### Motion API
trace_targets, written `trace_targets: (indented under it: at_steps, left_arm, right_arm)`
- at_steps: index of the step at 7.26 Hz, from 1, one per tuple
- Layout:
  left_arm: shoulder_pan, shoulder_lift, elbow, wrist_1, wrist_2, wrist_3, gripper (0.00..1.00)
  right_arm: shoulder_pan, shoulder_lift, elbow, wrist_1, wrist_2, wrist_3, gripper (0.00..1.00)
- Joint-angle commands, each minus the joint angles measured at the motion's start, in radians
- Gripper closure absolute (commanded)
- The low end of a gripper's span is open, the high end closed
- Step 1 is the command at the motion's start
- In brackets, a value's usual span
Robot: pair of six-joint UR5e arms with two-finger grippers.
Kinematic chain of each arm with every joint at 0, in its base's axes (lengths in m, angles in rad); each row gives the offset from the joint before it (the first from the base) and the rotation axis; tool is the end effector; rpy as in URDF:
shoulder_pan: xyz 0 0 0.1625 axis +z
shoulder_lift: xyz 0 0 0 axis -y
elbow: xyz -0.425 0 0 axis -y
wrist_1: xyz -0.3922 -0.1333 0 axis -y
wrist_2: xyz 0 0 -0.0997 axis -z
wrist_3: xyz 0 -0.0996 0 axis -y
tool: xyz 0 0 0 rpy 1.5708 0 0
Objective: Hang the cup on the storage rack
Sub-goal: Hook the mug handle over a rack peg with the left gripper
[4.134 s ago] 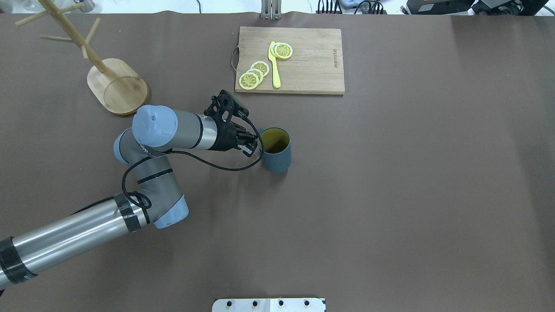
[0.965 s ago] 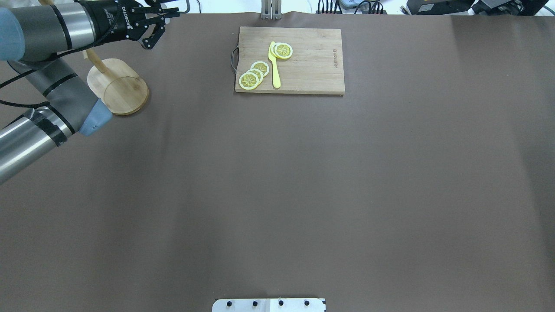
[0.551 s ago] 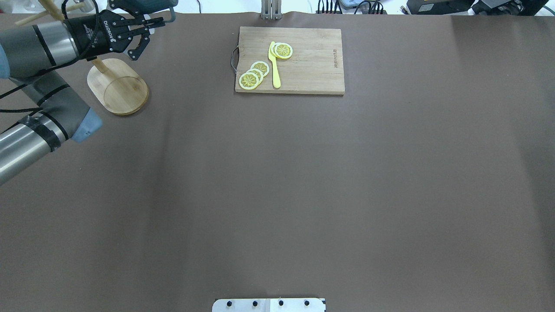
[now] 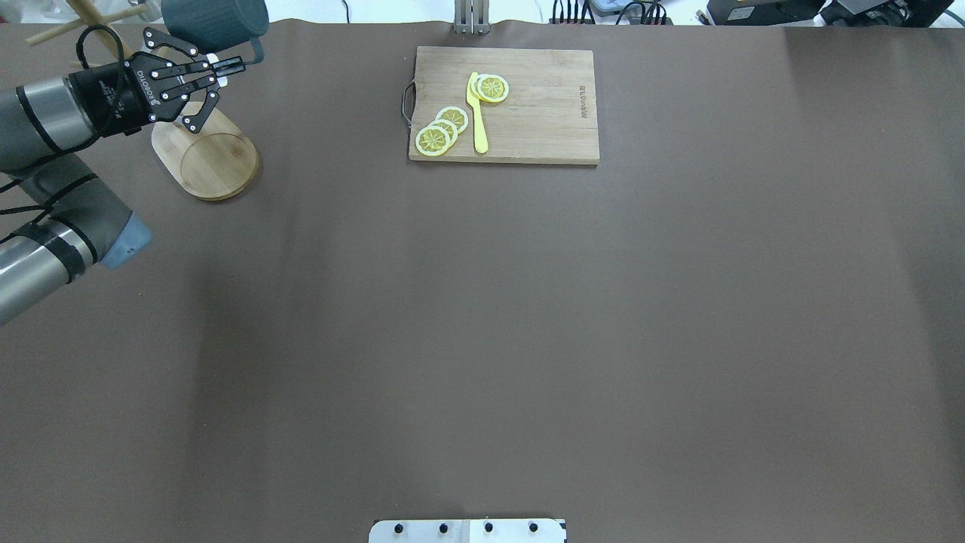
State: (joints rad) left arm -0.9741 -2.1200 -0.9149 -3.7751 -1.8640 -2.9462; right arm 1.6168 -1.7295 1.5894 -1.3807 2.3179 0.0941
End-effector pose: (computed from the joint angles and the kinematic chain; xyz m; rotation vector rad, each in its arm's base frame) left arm 0.2755 -0.5915 0.4326 -0.6409 2.1844 -1.0745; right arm 0.0851 -0.4210 0.7049 0.0297 -0.7483 0.1148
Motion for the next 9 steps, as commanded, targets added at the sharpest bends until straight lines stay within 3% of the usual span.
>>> trace_targets:
  at_steps: [1,9]
  left_arm:
    - [0.003,0.005,0.059,-0.084,0.023,-0.001,1.0]
    - [-0.046,0.005,0.154,-0.089,0.065,0.003,1.0]
  right_arm:
    - [0.0,-0.004,0.001,0.0,0.0,0.0,0.0]
    - [0.0,-0.002,0.004,0.002,0.0,0.001,0.0]
